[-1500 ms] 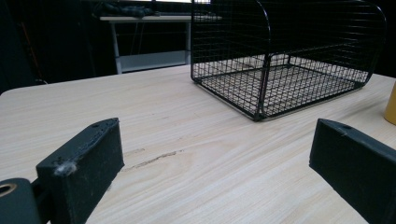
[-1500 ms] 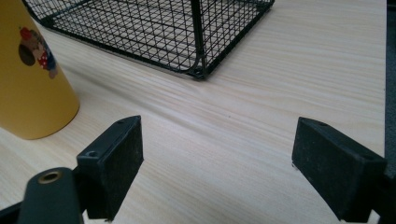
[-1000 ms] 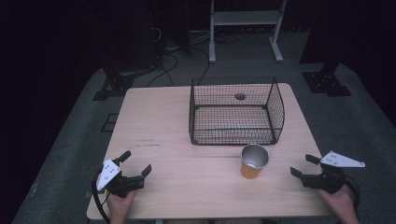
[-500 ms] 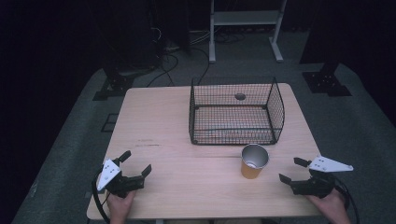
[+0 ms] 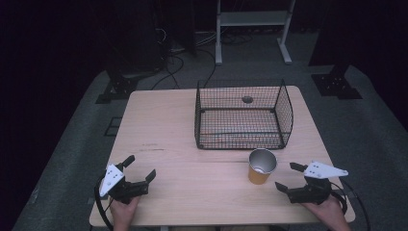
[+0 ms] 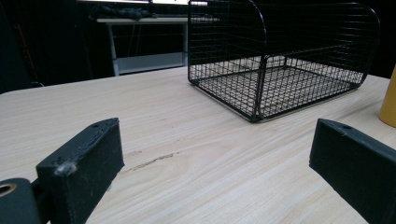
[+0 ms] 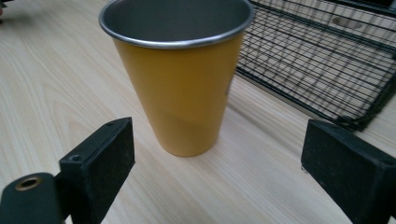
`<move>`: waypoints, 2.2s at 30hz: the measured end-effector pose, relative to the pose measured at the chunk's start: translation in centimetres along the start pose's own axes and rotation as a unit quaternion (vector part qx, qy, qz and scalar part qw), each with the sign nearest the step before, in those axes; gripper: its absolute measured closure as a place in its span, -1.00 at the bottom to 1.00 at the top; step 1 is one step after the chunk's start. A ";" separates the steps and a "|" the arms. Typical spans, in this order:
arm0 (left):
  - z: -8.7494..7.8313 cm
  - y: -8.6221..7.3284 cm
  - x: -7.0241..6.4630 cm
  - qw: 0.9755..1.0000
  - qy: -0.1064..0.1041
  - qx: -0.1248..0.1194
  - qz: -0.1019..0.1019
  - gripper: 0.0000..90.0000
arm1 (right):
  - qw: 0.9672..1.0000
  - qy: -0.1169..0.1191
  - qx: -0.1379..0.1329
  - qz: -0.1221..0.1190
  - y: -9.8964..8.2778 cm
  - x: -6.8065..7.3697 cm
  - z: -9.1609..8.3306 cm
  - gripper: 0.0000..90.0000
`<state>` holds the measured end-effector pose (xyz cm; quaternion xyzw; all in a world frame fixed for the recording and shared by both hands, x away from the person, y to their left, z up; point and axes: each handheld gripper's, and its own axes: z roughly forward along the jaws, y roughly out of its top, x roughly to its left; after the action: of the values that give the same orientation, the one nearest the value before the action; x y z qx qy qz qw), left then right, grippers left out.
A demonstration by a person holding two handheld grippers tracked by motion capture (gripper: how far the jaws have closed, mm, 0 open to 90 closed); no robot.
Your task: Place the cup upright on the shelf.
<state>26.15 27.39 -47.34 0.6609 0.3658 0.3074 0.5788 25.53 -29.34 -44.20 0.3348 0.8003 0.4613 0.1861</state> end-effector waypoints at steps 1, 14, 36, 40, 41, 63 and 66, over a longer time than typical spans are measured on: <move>0.0 0.0 0.0 1.000 0.000 0.000 0.000 -0.95 | 1.000 0.003 0.000 -0.001 0.1 0.1 0.2 -0.80; 0.0 0.0 0.0 1.000 -0.001 -0.002 -0.002 -0.95 | 1.000 0.002 0.005 -0.017 1.3 1.3 2.5 -0.84; -0.1 0.0 0.1 1.000 -0.002 -0.003 -0.001 -0.95 | 1.000 0.005 -0.019 -0.009 3.3 1.8 5.4 -0.95; -0.1 0.0 0.1 1.000 -0.002 -0.003 0.000 -0.95 | 1.000 0.007 -0.025 -0.013 3.6 1.8 5.9 -0.95; -0.1 0.0 0.1 1.000 -0.002 -0.003 -0.001 -0.95 | 1.000 0.006 -0.025 -0.015 3.7 1.9 6.0 -0.95; -0.1 0.0 0.1 1.000 -0.002 -0.003 0.000 -0.95 | 0.998 0.051 -0.022 -0.013 5.8 1.3 5.0 -0.74; -0.1 0.0 0.1 1.000 -0.002 -0.003 -0.001 -0.95 | 0.998 0.063 -0.023 -0.005 6.4 0.9 4.7 -0.74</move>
<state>26.15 27.51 -47.31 0.6597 0.3642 0.3064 0.5816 30.09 -23.62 -40.98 0.2965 0.8012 0.4992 0.1449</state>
